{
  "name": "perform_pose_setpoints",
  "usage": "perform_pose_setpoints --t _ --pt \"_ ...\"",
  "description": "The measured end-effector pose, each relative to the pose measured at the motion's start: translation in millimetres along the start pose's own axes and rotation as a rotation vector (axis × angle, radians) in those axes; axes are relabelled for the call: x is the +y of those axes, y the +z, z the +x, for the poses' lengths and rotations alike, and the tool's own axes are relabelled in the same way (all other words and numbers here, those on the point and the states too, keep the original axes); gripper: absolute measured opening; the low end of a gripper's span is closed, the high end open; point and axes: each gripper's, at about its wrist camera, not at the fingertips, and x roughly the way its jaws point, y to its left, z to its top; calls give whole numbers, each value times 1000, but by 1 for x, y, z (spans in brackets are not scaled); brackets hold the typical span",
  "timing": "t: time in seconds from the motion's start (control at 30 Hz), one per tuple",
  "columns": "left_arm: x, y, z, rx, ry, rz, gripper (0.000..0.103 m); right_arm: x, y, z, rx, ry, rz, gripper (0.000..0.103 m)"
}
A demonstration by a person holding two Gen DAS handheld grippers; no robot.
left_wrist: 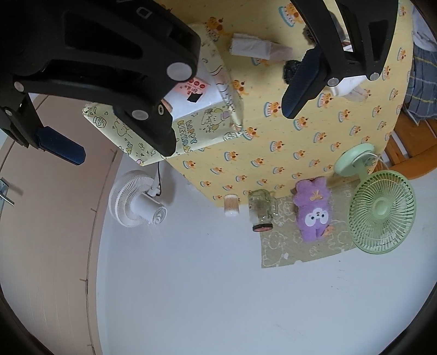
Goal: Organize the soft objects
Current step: 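Withdraw both grippers from the box back toward the remaining items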
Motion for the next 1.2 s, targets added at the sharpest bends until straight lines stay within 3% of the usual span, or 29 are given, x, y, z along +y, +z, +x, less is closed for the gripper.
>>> perform_pose_setpoints --t 0.77,1.2 --pt "43 -15 -48 -64 54 -13 99 56 -4 -35 -23 36 -46 100" --pt "68 -29 -58 -90 102 -36 98 87 -12 -36 -34 98 -73 100"
